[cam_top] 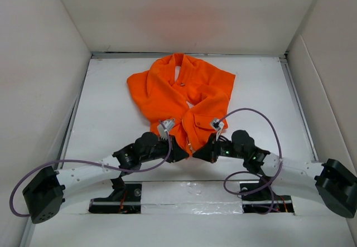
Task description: Zip up the jacket
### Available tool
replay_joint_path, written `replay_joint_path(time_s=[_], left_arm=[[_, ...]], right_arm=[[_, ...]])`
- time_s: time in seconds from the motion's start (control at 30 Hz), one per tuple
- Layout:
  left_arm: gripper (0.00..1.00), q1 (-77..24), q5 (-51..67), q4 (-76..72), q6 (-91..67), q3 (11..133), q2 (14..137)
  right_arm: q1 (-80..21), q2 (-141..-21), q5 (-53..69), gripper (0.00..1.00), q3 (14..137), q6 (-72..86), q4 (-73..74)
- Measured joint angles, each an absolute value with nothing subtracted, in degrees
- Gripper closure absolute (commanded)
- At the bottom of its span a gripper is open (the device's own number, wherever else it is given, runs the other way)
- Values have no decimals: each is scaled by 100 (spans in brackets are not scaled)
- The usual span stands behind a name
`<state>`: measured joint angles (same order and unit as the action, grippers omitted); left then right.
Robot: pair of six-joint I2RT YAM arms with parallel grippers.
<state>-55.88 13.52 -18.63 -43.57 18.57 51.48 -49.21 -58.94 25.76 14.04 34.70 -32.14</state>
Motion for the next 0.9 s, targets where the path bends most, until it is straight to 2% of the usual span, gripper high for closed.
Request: replay_joint_path(time_s=[0.33, 0.5, 0.67, 0.9], left_arm=[[100, -5592, 1441, -1953, -4331, 1841, 5155], [100, -5728, 1380, -2167, -4320, 1852, 5186], [100, -6018, 987, -2073, -4246, 1890, 5304], [100, -6292, 287, -1824, -4226, 1890, 5183]], right_arm=[[-4921, -4963, 2757, 100, 1865, 3406, -1658], [-4921, -5288, 2932, 100, 2432, 3393, -1315], [-4777, -6239, 3242, 100, 2707, 3830, -1909], [-4182, -7384, 3745, 100, 2689, 4932, -3872]])
